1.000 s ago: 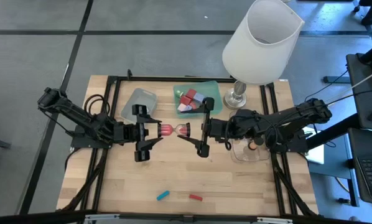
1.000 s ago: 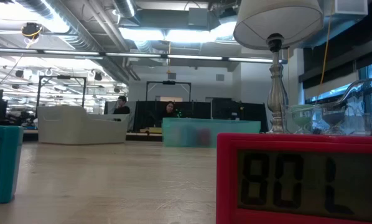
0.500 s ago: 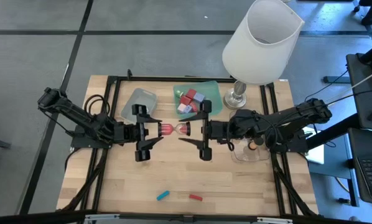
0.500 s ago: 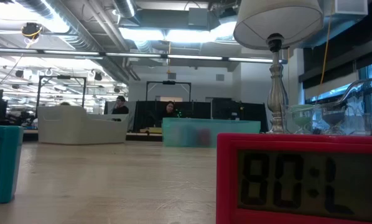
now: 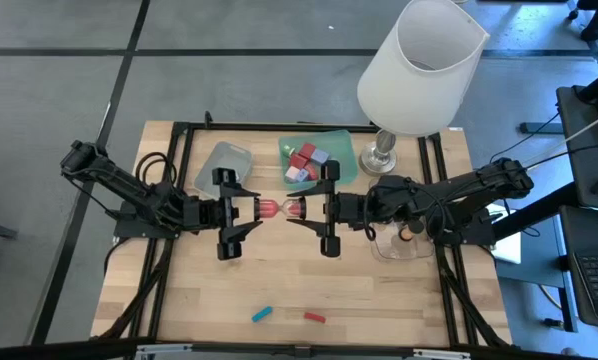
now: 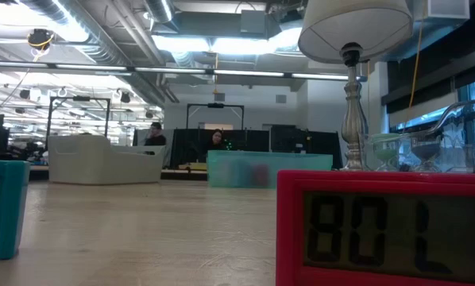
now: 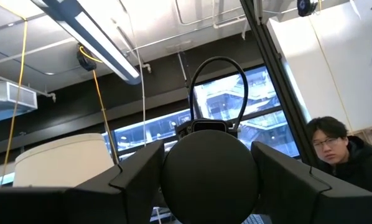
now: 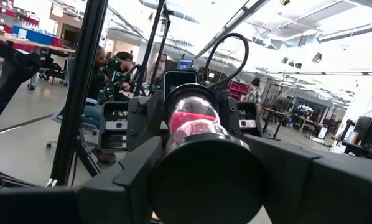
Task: Pick & Place Office items
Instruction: Put the red hourglass into the transparent bin
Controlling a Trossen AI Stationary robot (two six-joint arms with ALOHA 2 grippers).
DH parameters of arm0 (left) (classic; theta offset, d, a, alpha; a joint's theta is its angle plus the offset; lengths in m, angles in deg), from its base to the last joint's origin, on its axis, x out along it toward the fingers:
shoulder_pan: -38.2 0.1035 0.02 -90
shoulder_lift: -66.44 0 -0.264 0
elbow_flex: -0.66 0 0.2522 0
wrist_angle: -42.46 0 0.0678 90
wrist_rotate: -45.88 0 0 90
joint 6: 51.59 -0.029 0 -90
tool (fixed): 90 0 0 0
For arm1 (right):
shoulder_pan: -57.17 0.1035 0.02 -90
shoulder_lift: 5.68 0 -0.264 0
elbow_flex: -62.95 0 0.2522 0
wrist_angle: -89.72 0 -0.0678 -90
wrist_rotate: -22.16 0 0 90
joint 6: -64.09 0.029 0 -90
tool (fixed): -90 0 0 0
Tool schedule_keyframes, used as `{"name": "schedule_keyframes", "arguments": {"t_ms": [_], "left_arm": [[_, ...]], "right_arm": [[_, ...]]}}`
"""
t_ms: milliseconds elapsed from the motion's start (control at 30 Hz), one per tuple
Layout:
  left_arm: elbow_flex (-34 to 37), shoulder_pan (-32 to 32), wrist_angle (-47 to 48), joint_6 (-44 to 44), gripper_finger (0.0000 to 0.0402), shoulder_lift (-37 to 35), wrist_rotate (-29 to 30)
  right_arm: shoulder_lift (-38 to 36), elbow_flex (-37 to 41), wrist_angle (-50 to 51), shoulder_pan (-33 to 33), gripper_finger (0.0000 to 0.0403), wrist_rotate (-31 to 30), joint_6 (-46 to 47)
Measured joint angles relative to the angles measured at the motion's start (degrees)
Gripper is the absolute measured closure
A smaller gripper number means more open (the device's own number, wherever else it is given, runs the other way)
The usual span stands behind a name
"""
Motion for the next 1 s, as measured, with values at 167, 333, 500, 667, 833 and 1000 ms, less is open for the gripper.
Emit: {"name": "schedule_keyframes", "arguments": {"t_ms": [167,333,500,667,833,1000], "left_arm": [[0.0,0.0,0.0,1.5,0.0161,0.0,0.0],[0.0,0.0,0.4,2.9,0.0147,0.0,0.1],[0.0,0.0,0.6,7.6,0.0113,0.0,0.1],[0.0,-0.1,0.4,9.5,0.0086,-2.6,0.6],[0.0,-0.1,0.9,9.6,0.0083,-6.3,4.1],[0.0,-0.1,6.5,9.5,0.0088,-8.9,15.9]], "right_arm": [[0.0,0.0,0.0,0.0,0.0186,0.0,0.1],[0.0,0.0,0.1,0.0,0.0194,0.1,0.1],[0.0,0.0,0.1,0.0,0.0194,-0.5,0.1],[0.0,0.0,2.4,-0.4,0.0193,-7.9,0.0],[-0.1,0.0,12.6,-2.0,0.0192,-16.1,5.4],[-1.8,0.0,37.2,-3.9,0.0191,-21.0,23.5]]}}
